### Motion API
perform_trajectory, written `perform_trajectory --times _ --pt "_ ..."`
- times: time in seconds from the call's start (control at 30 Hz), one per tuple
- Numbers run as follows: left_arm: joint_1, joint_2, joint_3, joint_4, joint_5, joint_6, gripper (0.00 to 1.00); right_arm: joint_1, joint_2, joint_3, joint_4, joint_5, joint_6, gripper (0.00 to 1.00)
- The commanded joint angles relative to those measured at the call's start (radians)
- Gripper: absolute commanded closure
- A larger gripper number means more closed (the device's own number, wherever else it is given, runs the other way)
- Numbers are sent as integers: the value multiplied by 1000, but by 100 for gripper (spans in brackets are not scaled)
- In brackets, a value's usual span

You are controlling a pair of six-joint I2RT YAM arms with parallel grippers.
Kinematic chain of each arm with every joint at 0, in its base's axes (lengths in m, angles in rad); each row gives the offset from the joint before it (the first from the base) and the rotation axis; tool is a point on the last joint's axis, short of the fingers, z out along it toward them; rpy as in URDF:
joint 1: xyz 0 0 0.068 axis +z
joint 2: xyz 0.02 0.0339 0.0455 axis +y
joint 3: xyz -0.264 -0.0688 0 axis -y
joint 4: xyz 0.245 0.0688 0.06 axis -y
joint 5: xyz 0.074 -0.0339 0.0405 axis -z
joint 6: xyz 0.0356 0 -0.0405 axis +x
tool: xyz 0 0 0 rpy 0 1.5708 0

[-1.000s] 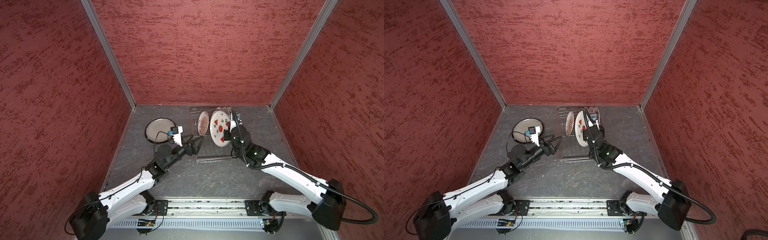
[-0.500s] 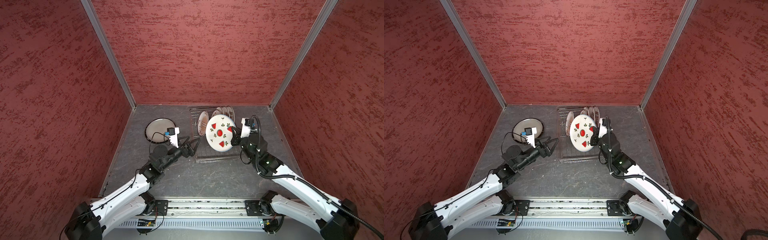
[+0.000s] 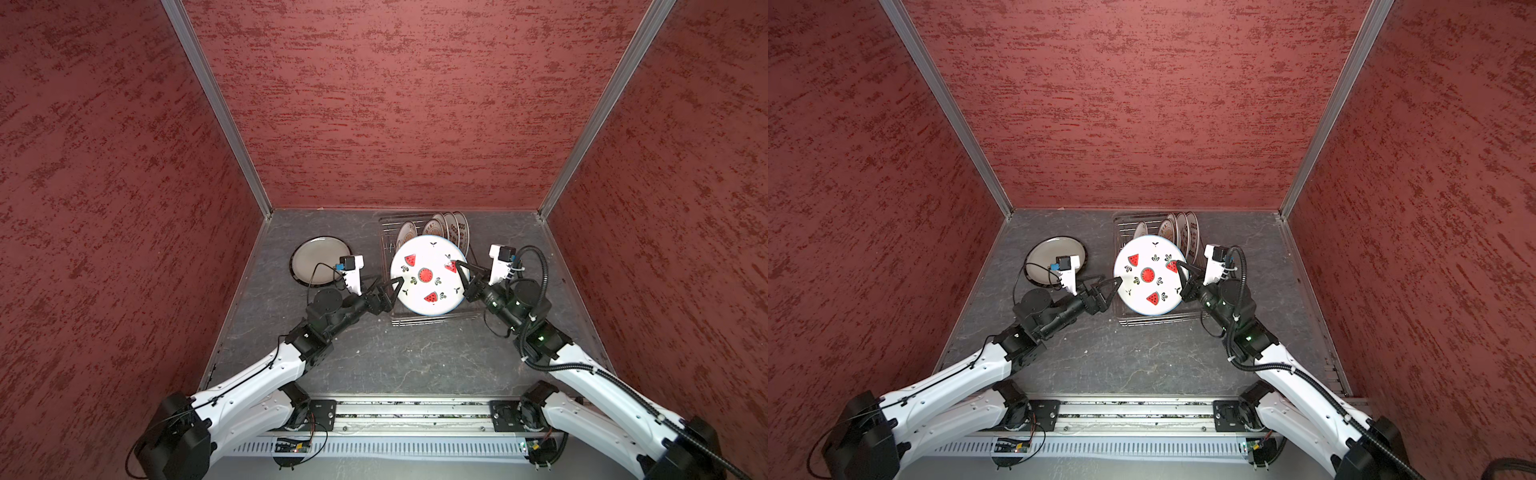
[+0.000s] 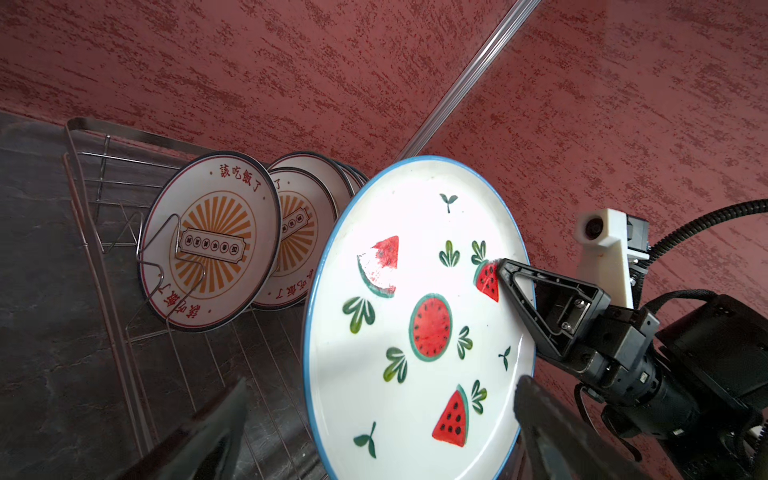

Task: Unload the plates from the dish rack
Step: 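Lift the watermelon plate out of the rack toward the left gripper, then grasp the watermelon plate rim with the left gripper beside the right gripper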

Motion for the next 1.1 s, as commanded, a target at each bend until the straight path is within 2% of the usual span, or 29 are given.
perform_trajectory --times 0.0,0.17,0.27,0.37,0.5,0.67,0.87,1.07 --pt "-13 19 -2 63 20 -10 1 -13 -26 10 238 -87 83 100" --pt "-18 27 -10 85 12 -31 12 -26 -12 -20 302 -93 106 100" --pt "-18 23 -14 86 -6 -39 12 -42 14 -35 351 -121 138 100" --pt "-18 15 -30 105 -17 -42 17 -54 42 -53 412 -146 170 100" --pt "-12 20 -50 138 -12 -56 19 -57 54 -120 567 -165 205 100" --pt "-1 36 -63 172 0 -79 36 -57 64 -167 660 -186 236 100" --pt "-4 56 -54 192 45 -89 45 -57 66 -194 725 -197 230 100" --pt "-4 84 -41 212 105 -107 63 -57 60 -217 766 -195 212 100"
